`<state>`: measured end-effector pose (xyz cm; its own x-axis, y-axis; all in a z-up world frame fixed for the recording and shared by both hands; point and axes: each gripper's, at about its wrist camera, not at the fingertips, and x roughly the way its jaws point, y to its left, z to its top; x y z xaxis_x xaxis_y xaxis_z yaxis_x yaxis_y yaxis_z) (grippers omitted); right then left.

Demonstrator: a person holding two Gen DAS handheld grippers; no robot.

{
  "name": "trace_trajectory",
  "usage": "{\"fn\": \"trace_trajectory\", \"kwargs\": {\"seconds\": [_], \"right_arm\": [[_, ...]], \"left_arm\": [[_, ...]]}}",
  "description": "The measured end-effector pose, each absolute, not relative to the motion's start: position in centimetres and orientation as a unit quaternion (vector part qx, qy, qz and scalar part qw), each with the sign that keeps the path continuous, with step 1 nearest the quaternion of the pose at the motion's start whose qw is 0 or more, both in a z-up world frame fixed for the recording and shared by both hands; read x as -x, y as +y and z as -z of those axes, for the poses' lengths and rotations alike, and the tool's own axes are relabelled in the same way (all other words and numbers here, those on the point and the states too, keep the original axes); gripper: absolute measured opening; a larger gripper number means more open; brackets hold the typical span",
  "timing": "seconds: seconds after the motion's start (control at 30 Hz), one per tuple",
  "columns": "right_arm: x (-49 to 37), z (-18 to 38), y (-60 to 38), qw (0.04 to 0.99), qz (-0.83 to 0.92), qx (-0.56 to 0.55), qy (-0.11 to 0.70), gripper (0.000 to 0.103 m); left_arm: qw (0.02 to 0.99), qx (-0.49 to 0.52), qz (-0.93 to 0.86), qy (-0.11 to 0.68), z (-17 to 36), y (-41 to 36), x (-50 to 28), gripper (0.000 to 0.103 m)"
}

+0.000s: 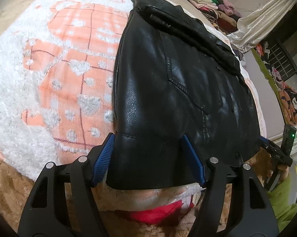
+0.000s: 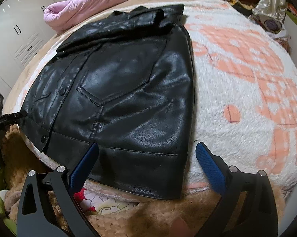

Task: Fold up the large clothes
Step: 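Close both tools on the folded edge of the black jacket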

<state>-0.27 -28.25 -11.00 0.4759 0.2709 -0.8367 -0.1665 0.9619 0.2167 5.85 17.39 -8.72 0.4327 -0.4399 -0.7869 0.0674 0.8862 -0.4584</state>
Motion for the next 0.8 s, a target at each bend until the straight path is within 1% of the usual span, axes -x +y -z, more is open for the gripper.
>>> {"fn": "trace_trajectory", "kwargs": {"seconds": [0.03,0.07,0.1,0.17,0.2,0.23,0.27,0.3,0.33,0.43,0.6,0.8], "right_arm": [[0.2,11.2,-28.3,0.855,-0.127,-0.057,0.5,0.095],[0.1,11.5,-28.5,0.853,-0.128,-0.061,0.503,0.092],[0.0,11.7,-28.6,0.85,-0.127,-0.065,0.507,0.09],[0.0,12.0,-28.9,0.848,-0.133,-0.075,0.508,0.081],[0.1,12.0,-29.0,0.847,-0.136,-0.078,0.507,0.071],[0.3,11.9,-29.1,0.847,-0.144,-0.08,0.505,0.053],[0.4,11.7,-29.2,0.85,-0.147,-0.081,0.5,0.043],[0.6,11.5,-29.4,0.853,-0.15,-0.085,0.493,0.028],[0.8,11.2,-29.7,0.853,-0.158,-0.095,0.488,0.024],[1.7,10.2,-29.8,0.862,-0.173,-0.105,0.465,0.018],[3.7,7.2,-29.8,0.877,-0.202,-0.111,0.423,0.016],[4.6,2.3,-31.1,0.896,-0.226,-0.139,0.357,0.016]], "left_arm": [[0.827,0.185,0.154,0.509,8.7,17.5,-5.8,0.054],[0.827,0.185,0.152,0.508,8.7,17.5,-5.8,0.051],[0.827,0.187,0.149,0.508,8.7,17.7,-5.9,0.046],[0.828,0.197,0.146,0.505,8.9,18.1,-6.0,0.038],[0.829,0.199,0.144,0.503,8.9,18.2,-5.9,0.033],[0.832,0.195,0.143,0.499,8.7,18.2,-5.8,0.026],[0.834,0.194,0.145,0.496,8.5,18.2,-5.7,0.021],[0.836,0.194,0.147,0.492,8.3,18.1,-5.5,0.016],[0.839,0.191,0.149,0.488,7.9,18.1,-5.3,0.012],[0.845,0.192,0.158,0.474,6.9,18.2,-4.9,0.005],[0.856,0.189,0.169,0.451,4.7,18.4,-3.9,0.004],[0.875,0.199,0.19,0.398,0.5,19.3,-3.5,0.004]]}}
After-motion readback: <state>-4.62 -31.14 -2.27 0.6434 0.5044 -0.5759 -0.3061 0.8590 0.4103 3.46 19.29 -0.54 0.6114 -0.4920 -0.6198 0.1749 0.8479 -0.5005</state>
